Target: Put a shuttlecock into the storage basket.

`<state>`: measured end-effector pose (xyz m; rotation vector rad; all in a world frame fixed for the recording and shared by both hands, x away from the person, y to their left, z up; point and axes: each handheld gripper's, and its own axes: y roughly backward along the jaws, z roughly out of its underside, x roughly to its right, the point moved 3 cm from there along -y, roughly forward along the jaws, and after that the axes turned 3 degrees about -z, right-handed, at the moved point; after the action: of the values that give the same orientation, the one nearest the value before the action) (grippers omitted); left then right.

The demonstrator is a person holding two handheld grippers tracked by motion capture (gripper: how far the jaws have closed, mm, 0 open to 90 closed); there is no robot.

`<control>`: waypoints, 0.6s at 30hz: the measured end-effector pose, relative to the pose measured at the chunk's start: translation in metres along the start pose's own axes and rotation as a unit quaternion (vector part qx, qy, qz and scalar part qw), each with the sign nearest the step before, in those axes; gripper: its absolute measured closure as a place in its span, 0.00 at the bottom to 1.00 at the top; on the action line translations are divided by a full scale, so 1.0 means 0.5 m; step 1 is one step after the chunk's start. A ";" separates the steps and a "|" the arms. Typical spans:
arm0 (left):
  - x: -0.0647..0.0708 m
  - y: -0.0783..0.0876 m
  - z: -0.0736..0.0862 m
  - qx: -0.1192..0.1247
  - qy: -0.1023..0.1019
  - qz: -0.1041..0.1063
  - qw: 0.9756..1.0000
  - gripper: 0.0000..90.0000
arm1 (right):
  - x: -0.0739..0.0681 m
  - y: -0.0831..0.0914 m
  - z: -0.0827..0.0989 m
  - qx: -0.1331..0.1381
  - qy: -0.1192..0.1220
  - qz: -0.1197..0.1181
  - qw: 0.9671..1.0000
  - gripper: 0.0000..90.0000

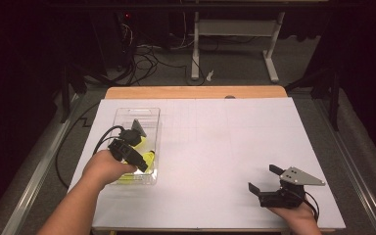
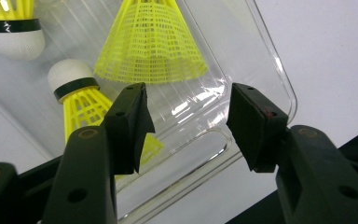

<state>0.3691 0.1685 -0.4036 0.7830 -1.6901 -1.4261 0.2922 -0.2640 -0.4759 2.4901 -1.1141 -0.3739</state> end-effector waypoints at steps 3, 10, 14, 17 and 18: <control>-0.002 0.007 0.002 0.001 0.001 -0.003 1.000 0.51 | -0.001 0.000 -0.001 0.000 0.001 -0.001 1.000 0.01; 0.000 0.025 0.004 0.004 0.004 -0.006 1.000 0.42 | -0.002 0.000 -0.001 0.000 0.001 -0.001 1.000 0.01; -0.001 0.037 0.007 0.009 0.011 -0.017 1.000 0.32 | -0.002 -0.001 -0.001 -0.001 0.000 -0.001 1.000 0.01; -0.004 0.044 0.008 0.017 0.021 -0.020 0.999 0.16 | -0.001 -0.001 -0.001 -0.001 0.001 0.000 1.000 0.01; -0.005 0.044 0.009 0.018 0.022 -0.018 0.999 0.11 | -0.001 -0.001 -0.001 -0.001 0.000 0.000 1.000 0.01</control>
<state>0.3672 0.1769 -0.3826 0.8636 -1.6789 -1.3967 0.2920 -0.2631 -0.4757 2.4892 -1.1132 -0.3742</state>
